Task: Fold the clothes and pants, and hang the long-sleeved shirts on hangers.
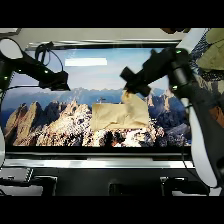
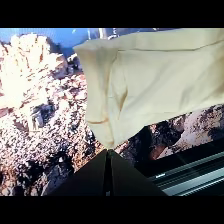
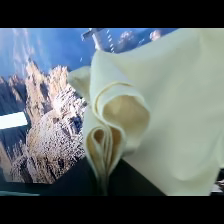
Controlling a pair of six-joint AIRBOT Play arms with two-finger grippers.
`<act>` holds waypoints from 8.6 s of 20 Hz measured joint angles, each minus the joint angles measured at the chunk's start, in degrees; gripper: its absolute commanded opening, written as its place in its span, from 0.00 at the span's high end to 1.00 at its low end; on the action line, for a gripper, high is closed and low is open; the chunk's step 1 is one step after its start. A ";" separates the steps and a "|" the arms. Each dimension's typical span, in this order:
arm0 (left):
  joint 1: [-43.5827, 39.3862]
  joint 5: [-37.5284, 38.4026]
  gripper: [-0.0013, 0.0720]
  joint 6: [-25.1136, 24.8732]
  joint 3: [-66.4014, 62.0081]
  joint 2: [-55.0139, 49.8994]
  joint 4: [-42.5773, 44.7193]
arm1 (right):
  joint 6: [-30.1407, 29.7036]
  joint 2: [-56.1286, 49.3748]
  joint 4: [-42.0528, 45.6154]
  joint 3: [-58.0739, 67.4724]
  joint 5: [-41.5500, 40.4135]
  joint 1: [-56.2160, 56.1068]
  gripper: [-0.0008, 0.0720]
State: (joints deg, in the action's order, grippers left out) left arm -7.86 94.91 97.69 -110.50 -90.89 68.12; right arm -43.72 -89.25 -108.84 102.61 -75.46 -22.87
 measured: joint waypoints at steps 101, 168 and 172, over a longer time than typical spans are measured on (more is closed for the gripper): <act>4.61 8.31 0.96 -1.57 0.00 1.16 1.57 | 15.87 9.51 7.63 -2.36 5.29 58.03 0.95; 4.57 0.79 0.96 -3.37 7.98 9.86 5.81 | -28.15 19.37 17.18 -25.14 3.52 25.70 0.95; 4.57 -0.85 0.96 -4.31 12.76 15.63 6.73 | -32.79 19.39 16.00 -24.96 4.92 13.03 0.94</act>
State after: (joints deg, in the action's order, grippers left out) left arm -3.29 94.06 93.38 -97.73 -75.26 74.85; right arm -76.51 -69.87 -92.84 77.65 -70.54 -9.85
